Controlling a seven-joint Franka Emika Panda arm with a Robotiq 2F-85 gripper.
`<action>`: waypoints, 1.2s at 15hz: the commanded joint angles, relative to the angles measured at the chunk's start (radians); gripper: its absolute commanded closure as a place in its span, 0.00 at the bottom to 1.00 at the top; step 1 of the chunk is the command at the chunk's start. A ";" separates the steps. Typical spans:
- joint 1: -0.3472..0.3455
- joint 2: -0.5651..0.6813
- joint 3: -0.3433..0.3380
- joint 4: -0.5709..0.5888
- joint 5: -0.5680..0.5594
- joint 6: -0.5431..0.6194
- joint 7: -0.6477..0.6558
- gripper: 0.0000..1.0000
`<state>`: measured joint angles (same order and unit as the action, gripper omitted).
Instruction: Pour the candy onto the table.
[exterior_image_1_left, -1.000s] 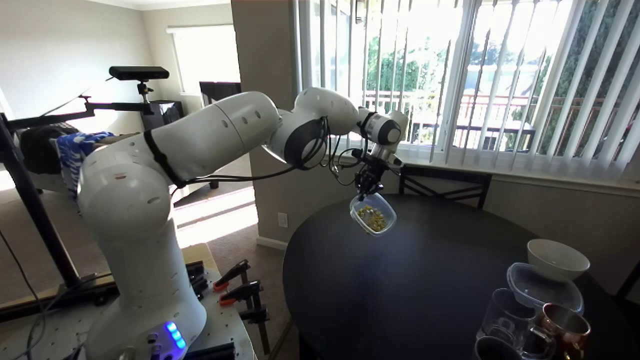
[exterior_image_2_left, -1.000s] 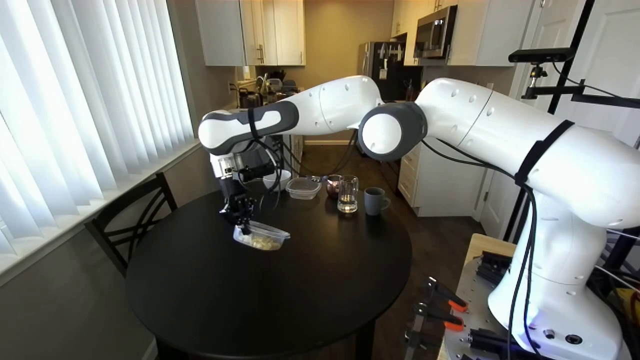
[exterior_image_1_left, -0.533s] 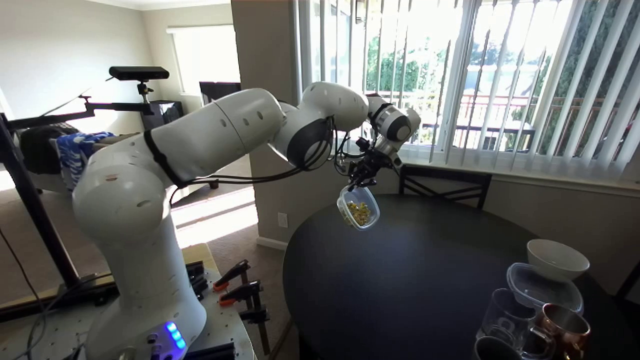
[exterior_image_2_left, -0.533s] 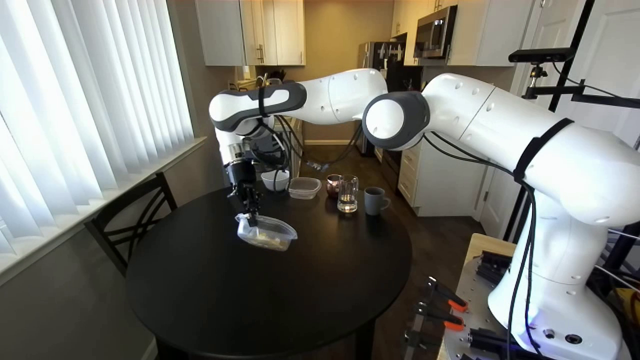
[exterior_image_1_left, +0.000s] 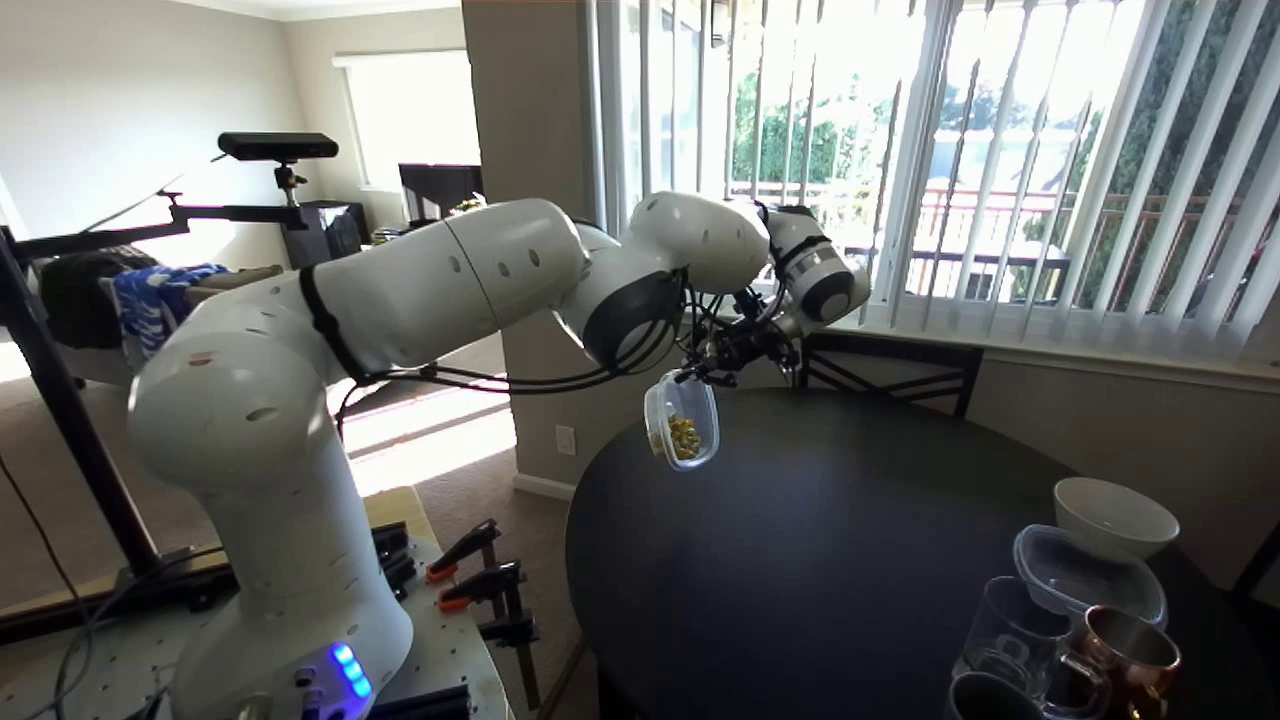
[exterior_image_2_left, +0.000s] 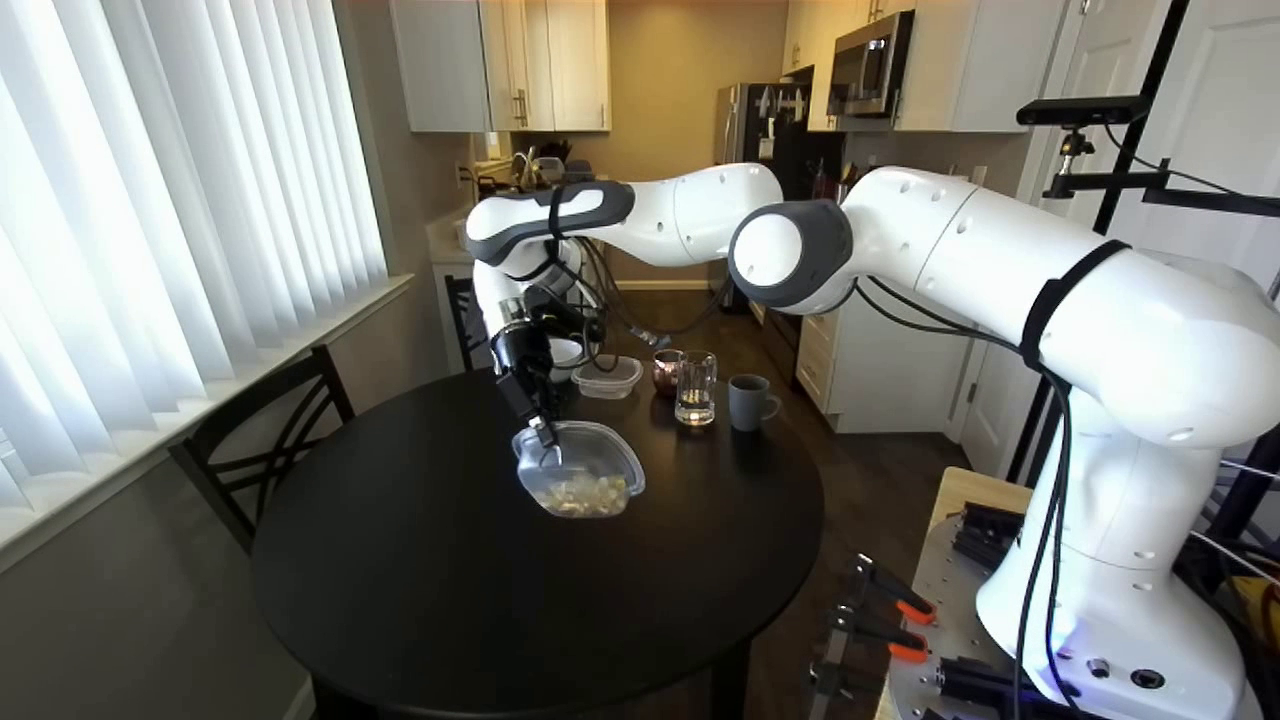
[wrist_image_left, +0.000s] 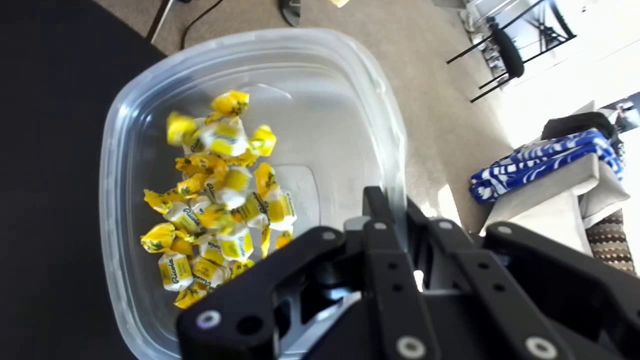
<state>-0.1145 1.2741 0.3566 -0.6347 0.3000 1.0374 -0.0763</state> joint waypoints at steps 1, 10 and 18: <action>-0.032 0.055 0.042 0.049 0.121 -0.086 0.158 0.98; -0.058 0.149 0.078 0.109 0.309 -0.097 0.310 0.98; -0.060 0.209 0.063 0.168 0.507 -0.292 0.283 0.98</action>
<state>-0.1847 1.4567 0.4354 -0.5138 0.7328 0.8054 0.1803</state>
